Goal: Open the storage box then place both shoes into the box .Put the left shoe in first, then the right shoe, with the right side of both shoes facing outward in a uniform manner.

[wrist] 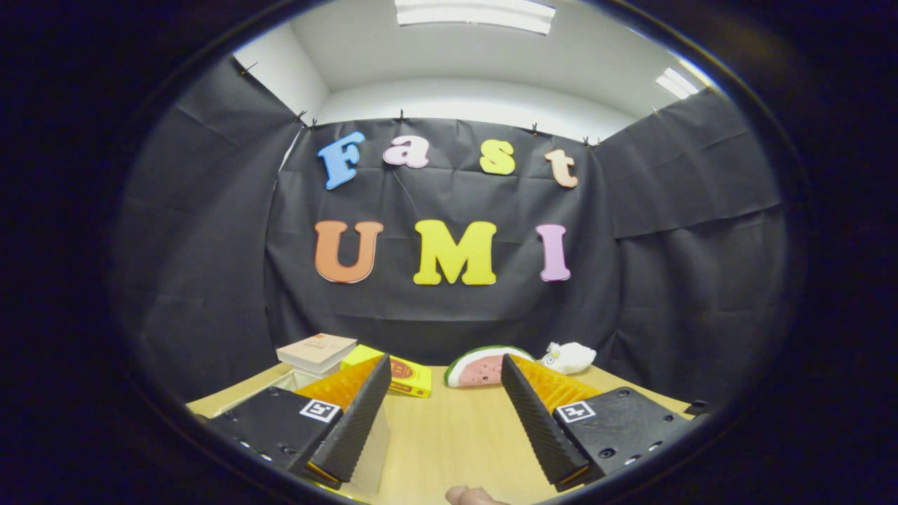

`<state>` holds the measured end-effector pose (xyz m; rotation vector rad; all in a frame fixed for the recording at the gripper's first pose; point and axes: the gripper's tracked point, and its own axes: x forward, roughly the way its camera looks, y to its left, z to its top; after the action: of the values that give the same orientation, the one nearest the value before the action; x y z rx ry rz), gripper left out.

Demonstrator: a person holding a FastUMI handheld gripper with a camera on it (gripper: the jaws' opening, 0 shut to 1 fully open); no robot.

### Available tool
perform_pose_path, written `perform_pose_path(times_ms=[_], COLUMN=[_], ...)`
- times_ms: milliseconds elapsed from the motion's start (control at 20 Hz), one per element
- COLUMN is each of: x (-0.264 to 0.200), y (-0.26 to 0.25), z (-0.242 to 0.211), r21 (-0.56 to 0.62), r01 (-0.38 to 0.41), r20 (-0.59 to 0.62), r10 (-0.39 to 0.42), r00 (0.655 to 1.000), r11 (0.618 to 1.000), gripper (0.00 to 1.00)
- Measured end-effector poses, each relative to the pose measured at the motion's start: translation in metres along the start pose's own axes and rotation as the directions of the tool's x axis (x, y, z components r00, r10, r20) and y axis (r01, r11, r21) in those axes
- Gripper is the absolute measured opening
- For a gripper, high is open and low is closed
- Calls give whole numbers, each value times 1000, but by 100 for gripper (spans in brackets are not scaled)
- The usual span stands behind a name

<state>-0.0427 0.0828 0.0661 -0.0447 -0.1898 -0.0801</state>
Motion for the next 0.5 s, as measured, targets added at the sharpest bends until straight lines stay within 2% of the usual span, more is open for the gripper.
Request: perform_pose_path(times_ms=[200,350,500], x=[-12,-21,-21], y=[-56,-79,-95], z=[15,7,1], r21=[-8,37,34], r01=[66,62,80], r20=[68,43,20], r10=[-66,-64,-81], r00=[996,997,997], r11=[998,997,996], gripper=[95,95,95])
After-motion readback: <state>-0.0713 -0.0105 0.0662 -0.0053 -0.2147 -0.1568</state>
